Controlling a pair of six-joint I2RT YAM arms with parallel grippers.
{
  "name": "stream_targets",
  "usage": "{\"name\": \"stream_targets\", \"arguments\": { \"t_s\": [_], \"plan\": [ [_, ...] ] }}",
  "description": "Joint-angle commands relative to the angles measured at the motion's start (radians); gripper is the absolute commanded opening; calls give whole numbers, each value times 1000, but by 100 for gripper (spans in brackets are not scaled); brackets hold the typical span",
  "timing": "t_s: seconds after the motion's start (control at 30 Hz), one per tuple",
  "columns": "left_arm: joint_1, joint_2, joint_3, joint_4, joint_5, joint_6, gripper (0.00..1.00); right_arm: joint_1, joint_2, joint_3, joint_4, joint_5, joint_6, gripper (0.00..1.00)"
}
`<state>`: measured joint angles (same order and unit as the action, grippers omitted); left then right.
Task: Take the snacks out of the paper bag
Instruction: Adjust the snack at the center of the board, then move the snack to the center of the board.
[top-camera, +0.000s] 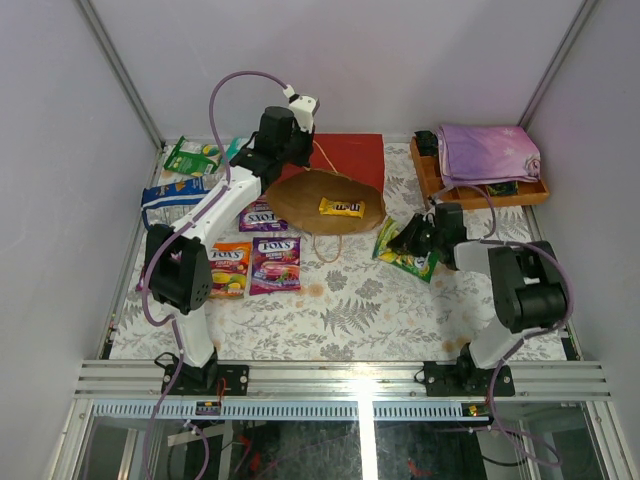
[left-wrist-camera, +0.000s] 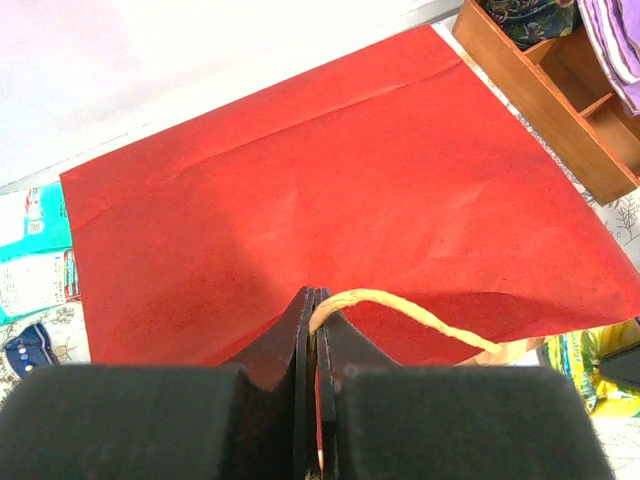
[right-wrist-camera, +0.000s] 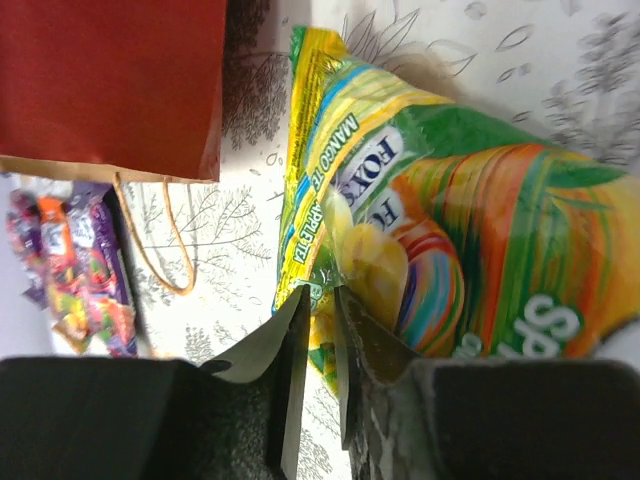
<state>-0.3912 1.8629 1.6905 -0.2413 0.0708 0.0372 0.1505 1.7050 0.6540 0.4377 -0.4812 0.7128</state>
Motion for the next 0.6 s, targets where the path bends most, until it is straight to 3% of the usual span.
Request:
{"name": "stream_targets", "arguments": {
  "t_s": [0.0,0.1,0.2,0.4,0.57],
  "plan": [
    [8,-42,24,14,-7,5,0,1,-181,100,-315,229,-200,28],
    [8,-42,24,18,-5,2,0,20,-273,169,-448,337,-265,61],
    [8,-39,28,23,5,-7,0,78,-303,244,-585,442,-292,86],
    [8,-38,28,26,12,-8,0,253,-164,372,-797,805,-199,96],
    [7,-45,16,16,-21,5,0,302,-58,369,-817,926,-128,96]
  ]
}}
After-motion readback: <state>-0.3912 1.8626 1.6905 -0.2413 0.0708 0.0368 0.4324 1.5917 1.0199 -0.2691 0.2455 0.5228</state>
